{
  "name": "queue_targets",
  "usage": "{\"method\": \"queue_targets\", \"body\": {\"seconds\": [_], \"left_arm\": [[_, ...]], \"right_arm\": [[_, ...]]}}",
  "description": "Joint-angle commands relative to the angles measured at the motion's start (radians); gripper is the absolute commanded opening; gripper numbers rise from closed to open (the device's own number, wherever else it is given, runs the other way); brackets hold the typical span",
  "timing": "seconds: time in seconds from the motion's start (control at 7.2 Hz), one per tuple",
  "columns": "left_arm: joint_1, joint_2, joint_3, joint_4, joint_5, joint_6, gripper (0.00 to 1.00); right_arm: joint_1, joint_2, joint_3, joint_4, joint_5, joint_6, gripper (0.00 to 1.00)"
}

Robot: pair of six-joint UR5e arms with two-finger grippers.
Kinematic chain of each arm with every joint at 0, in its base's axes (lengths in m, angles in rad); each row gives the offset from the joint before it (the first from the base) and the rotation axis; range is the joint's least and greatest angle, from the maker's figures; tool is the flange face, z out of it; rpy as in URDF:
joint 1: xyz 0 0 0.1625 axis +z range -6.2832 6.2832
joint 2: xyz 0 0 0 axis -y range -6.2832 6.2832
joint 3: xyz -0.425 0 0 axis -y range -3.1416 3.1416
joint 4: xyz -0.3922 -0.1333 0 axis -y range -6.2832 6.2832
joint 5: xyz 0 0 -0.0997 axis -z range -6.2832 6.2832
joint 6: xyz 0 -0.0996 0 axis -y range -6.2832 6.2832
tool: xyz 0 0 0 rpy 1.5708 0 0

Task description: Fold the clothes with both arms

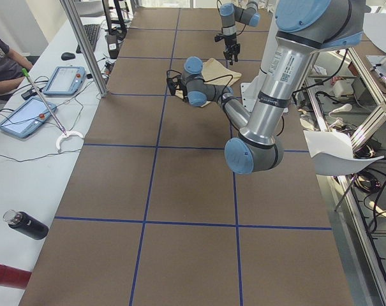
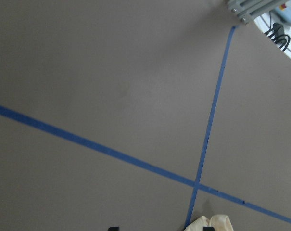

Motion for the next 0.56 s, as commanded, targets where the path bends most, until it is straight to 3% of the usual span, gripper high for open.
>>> {"method": "queue_targets", "body": {"seconds": [0.0, 0.42], "left_arm": [[0.144, 0.004, 0.025, 0.014, 0.124, -0.028, 0.67], [0.190, -0.013, 0.079, 0.012, 0.147, -0.040, 0.65]], "right_arm": [[0.216, 0.075, -0.046, 0.002, 0.033, -0.049, 1.00], [0.295, 0.112, -0.137, -0.002, 0.030, -0.175, 1.00]]}}
